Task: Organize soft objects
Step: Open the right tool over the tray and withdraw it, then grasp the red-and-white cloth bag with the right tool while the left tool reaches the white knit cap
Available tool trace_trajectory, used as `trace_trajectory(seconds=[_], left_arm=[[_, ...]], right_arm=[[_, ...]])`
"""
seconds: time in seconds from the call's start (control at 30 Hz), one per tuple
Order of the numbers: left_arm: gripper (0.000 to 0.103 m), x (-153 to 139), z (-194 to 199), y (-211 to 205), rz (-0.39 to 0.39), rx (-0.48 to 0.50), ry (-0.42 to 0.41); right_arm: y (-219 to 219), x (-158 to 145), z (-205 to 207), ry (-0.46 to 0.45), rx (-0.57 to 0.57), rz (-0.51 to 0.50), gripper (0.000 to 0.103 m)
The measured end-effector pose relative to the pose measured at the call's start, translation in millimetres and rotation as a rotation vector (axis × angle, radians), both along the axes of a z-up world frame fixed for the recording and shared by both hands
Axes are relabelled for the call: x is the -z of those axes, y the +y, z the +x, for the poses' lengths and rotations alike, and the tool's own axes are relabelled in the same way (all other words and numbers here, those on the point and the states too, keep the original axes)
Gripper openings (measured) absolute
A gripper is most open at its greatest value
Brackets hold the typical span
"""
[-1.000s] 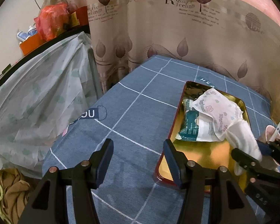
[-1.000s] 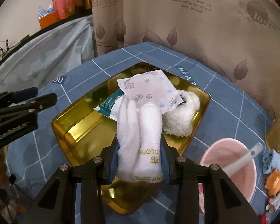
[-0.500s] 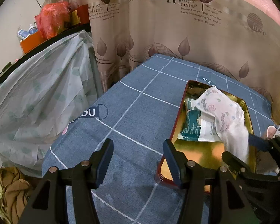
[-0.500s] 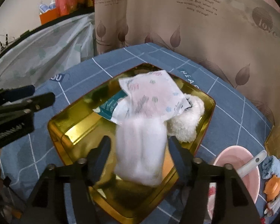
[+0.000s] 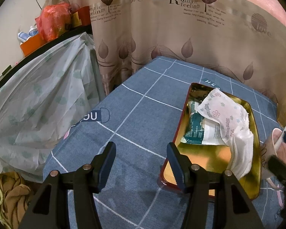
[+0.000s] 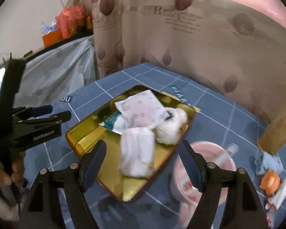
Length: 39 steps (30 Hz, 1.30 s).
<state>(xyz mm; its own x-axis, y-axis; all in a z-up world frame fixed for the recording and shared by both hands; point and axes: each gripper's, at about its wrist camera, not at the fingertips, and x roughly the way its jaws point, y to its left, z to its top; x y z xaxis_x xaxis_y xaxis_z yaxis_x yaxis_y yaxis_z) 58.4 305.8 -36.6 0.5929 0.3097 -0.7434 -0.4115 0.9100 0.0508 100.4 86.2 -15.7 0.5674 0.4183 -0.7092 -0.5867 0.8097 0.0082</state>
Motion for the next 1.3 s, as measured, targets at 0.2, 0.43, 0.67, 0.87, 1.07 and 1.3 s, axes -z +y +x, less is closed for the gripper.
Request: trace_trajectory(seconds=[0.2, 0.43, 0.67, 0.87, 1.07, 1.3], left_arm=[[0.057, 0, 0, -2, 0.011, 0.003, 0.001], [0.057, -1, -1, -6, 0.025, 0.019, 0.001], [0.057, -1, -1, -15, 0.041, 0.042, 0.006], [0.057, -3, -1, -22, 0.056, 0.063, -0.001], [0.057, -7, -1, -36, 0.079, 0.098, -0.006], [0.057, -24, -3, -76, 0.075, 0.198, -0.033]], right_arm=[[-72, -5, -11, -0.004, 0.122, 0.006, 0.079], [-179, 3, -15, 0.005, 0.347, -0.063, 0.085], [-263, 32, -14, 0.061, 0.520, -0.109, 0.088], [-290, 61, -14, 0.109, 0.560, -0.137, 0.088], [-294, 78, -7, 0.117, 0.555, -0.147, 0.088], [-296, 87, 2, 0.129, 0.532, -0.111, 0.066]])
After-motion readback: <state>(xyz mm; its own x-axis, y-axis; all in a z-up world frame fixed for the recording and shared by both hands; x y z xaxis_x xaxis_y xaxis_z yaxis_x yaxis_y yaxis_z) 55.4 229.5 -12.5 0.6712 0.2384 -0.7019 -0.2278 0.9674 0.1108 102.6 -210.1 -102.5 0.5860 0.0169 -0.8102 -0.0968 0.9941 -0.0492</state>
